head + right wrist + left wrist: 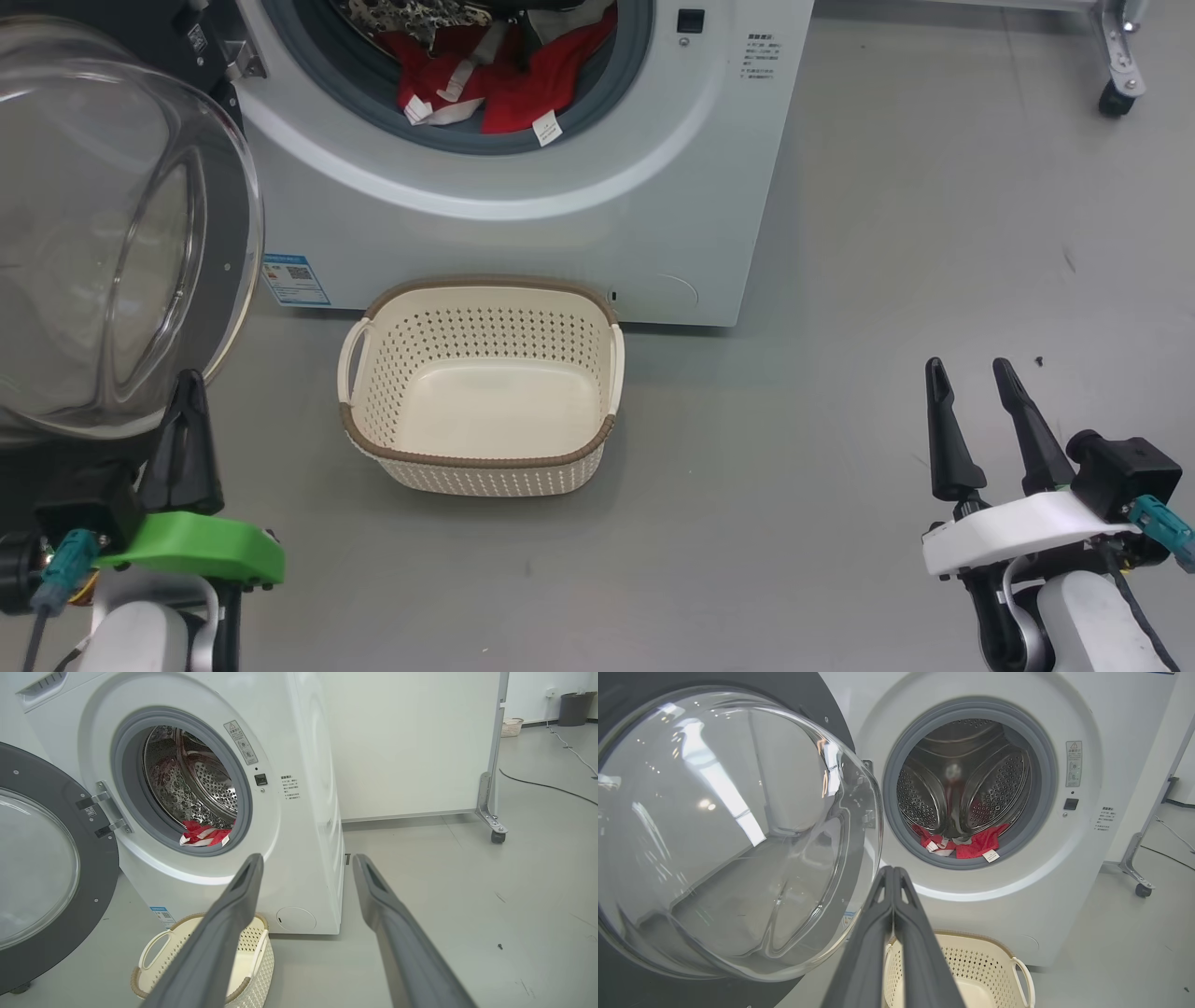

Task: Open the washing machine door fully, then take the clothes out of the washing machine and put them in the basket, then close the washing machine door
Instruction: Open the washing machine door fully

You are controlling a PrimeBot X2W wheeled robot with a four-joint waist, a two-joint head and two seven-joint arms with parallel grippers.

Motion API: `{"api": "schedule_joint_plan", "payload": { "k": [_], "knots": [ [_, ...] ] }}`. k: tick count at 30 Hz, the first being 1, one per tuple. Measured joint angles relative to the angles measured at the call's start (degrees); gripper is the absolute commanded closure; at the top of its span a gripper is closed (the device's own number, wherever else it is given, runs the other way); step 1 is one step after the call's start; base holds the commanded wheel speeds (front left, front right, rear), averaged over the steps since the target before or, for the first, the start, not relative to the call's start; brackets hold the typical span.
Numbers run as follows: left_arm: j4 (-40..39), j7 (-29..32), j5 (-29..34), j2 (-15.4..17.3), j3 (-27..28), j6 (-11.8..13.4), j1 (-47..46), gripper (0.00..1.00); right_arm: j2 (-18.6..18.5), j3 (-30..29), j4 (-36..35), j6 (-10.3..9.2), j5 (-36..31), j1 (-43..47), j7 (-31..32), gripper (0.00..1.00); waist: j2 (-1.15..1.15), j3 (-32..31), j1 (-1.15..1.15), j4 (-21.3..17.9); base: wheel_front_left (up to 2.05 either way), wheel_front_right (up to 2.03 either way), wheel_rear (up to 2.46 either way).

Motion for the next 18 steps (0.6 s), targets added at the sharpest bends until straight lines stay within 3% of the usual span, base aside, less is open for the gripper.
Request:
{"api": "schedule_joint_plan", "payload": {
  "k": [14, 15, 17, 18],
  "knots": [
    [-2.4, -0.4, 0.8, -3.3, -4.0, -0.6, 2.4, 1.0, 0.4, -1.5, -1.3, 0.0, -1.1, 0.7, 0.0, 0.0, 0.0, -0.1, 0.0, -2.1, 0.0, 0.0, 0.0],
    [-2.5, -0.4, 0.8, -3.4, -4.2, -0.6, 2.7, 0.84, 0.4, -1.6, -1.3, 0.0, -1.1, 0.7, 0.0, 0.0, 0.0, -0.1, 0.0, -2.2, 0.0, 0.0, 0.0],
    [-2.6, -0.4, 0.7, -3.6, -4.6, -1.0, 3.3, 0.22, 0.5, -1.6, -1.4, 0.0, -1.1, 0.9, 0.0, 0.0, 0.0, 0.0, 0.0, -2.4, 0.0, 0.0, 0.0],
    [-2.6, -0.4, 0.7, -3.7, -4.8, -1.0, 3.4, 0.02, 0.5, -1.6, -1.4, 0.0, -1.1, 1.0, 0.0, 0.0, 0.0, 0.0, 0.0, -2.4, 0.0, 0.0, 0.0]
  ]
}}
